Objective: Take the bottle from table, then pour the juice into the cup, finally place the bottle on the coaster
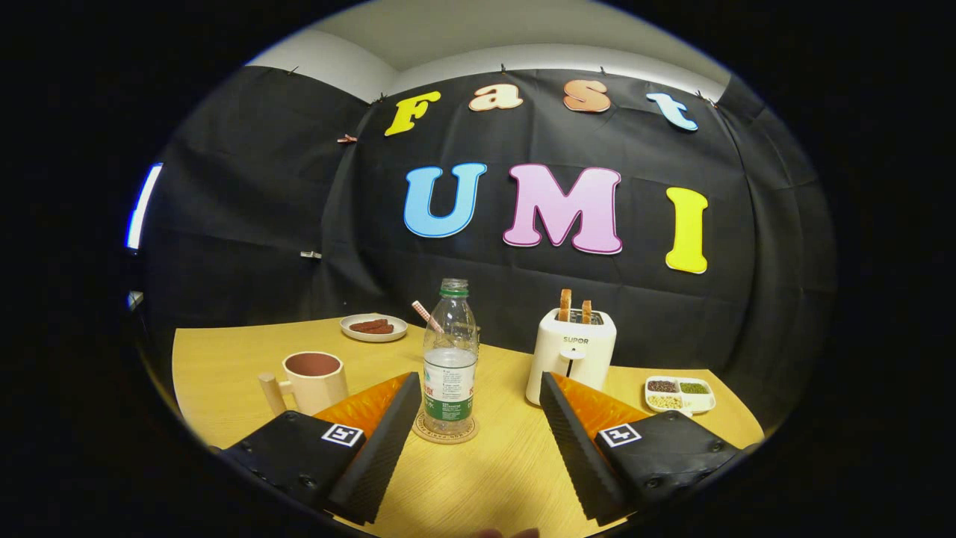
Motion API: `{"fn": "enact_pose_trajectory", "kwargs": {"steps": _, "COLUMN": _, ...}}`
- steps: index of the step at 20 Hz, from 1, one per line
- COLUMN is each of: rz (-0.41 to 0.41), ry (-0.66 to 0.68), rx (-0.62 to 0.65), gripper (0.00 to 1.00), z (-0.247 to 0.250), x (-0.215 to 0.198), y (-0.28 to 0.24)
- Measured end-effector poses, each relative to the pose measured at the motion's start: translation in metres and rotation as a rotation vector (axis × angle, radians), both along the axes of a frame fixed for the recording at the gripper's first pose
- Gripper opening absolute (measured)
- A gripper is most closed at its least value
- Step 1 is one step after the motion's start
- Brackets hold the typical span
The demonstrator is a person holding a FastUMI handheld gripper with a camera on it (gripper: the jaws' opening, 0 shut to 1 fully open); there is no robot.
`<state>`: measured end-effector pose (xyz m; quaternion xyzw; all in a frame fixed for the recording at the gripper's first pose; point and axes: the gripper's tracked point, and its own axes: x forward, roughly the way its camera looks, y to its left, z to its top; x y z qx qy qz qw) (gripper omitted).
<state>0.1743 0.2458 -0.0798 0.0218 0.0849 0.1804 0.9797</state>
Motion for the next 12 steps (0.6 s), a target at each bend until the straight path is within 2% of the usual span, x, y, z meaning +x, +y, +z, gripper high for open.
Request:
{"fn": "enact_pose_trajectory", "kwargs": {"steps": 6, "rz": 0.015, "ry": 0.016, "rx": 0.052, "gripper": 0.98, "z": 0.023, "x": -0.021, "y": -0.005}}
{"fn": "enact_pose_trajectory", "kwargs": {"steps": 12, "rz": 0.021, "ry": 0.019, "rx": 0.044, "gripper": 0.98, "z": 0.031, "x": -0.032, "y": -0.010}}
